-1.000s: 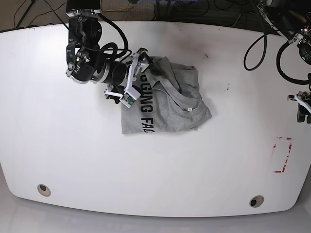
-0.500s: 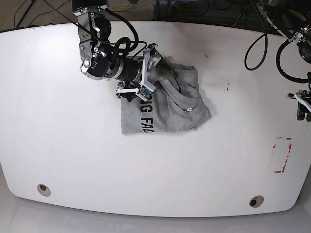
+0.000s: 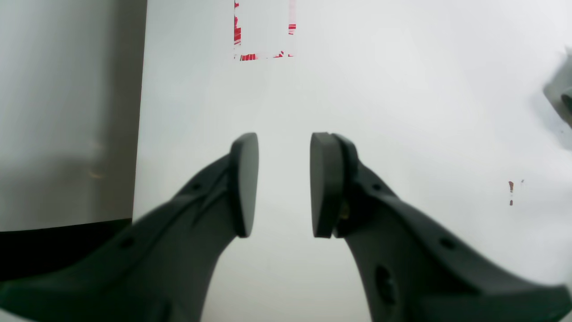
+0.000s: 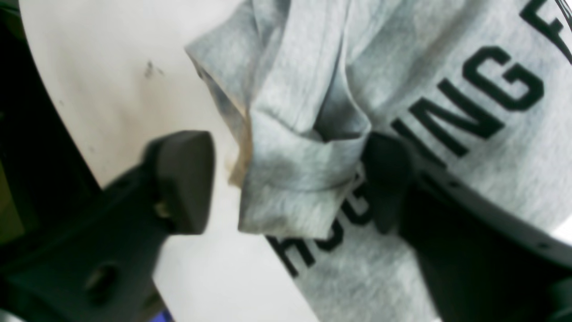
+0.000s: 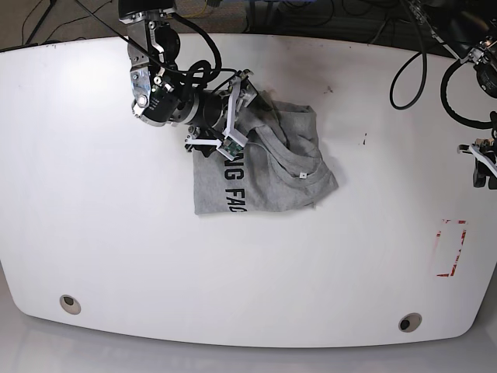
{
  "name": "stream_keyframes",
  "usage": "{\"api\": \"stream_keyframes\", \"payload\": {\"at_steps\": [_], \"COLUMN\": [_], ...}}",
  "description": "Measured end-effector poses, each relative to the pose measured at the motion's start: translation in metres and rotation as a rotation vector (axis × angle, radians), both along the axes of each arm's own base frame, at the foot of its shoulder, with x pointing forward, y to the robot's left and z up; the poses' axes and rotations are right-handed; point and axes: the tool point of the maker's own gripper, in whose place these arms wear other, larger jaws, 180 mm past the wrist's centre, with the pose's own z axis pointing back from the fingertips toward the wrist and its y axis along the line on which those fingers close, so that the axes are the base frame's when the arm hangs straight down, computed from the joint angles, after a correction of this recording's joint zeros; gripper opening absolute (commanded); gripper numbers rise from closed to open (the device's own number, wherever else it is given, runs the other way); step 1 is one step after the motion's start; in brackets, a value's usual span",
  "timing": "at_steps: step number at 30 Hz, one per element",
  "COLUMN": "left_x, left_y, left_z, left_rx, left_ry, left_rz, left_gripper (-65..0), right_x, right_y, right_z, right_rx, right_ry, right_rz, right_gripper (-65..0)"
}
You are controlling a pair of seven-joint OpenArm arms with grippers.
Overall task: Layout the t-shirt on the table in an organized manner, then fold the t-shirt properly
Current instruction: 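Smooth and tuck the shirt's edges with the right gripper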
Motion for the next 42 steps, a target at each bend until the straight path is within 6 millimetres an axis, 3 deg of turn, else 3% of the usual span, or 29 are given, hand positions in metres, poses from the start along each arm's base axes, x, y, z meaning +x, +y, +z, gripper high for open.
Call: {"api": "stream_keyframes", "payload": {"at_steps": [7,11,19,27,36,42], "left_x": [0.0,0.0,0.0,0.0,-0.002,-0.005], "left_y": [0.0,0.0,0.0,0.001,0.001,0.0], "left_z": [0.0,0.0,0.0,0.001,-0.001,-0.005], "left_rx": [-0.001,0.0,-0.001,0.002,0.004,0.001], "left_ry": [-0.001,-0.001,-0.001,-0.001,0.008,0.02], "left_rz": [0.0,0.0,0.0,0.0,0.0,-0.002], "left_gripper": [-47.2,-47.2,-47.2,-47.2,-47.2,-47.2], "right_x": [0.0,0.0,0.0,0.002,0.01,0.007], "right_y": [-0.001,0.0,0.001,0.011,0.046,0.086], "right_z": [-0.013,-0.019,-0.019,0.018,0.045,0.068], "right_rx": [0.008,0.03,0.037,0.036,0.1,0.159], "right_ry": [0.036,0.048,0.046,-0.043,-0.08,-0.125], "right_rz": [-0.01,-0.021,-0.024,-0.006,0.024,0.116], "right_gripper": [-54.2,-62.8,-65.0,-65.0,-64.5,-64.4]}}
